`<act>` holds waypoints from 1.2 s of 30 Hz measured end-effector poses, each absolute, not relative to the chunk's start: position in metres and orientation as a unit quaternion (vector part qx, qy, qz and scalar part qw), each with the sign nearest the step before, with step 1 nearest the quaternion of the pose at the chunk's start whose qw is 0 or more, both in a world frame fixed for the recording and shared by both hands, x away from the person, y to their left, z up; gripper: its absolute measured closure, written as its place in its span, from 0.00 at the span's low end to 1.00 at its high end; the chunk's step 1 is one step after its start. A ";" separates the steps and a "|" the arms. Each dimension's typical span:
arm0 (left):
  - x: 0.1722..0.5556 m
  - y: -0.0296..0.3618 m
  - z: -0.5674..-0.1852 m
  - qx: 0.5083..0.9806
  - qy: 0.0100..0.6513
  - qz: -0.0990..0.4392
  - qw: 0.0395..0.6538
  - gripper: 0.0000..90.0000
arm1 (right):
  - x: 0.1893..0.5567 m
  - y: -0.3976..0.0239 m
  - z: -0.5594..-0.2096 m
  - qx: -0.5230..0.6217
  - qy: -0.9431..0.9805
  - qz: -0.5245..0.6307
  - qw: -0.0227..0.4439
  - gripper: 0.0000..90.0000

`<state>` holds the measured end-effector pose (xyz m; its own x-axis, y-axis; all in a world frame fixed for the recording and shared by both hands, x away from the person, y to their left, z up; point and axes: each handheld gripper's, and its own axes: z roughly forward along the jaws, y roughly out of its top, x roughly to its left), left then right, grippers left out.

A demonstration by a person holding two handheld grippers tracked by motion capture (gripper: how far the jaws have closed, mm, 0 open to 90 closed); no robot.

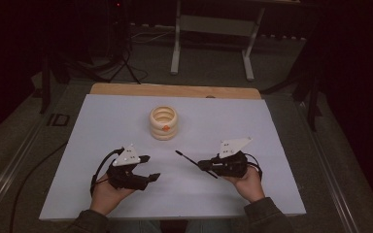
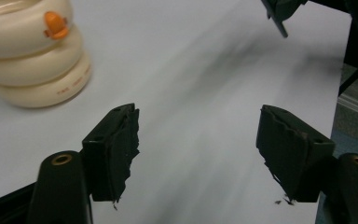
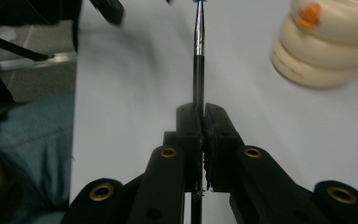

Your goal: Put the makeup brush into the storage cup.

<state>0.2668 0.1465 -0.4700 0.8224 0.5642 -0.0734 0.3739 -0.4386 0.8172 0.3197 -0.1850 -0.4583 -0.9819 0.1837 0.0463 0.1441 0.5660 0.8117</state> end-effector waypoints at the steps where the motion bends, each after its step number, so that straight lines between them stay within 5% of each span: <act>1: 0.267 0.145 -0.470 0.840 0.279 0.099 0.455 0.36 | 0.318 -0.181 -0.458 0.090 0.884 0.459 0.020 0.95; 18: 0.264 0.135 -0.477 0.842 0.248 0.050 0.476 0.58 | 0.306 -0.128 -0.480 0.065 0.878 0.474 -0.010 0.95; 36: 0.266 0.136 -0.478 0.831 0.248 0.014 0.498 0.82 | 0.296 -0.116 -0.483 0.042 0.876 0.481 0.002 0.95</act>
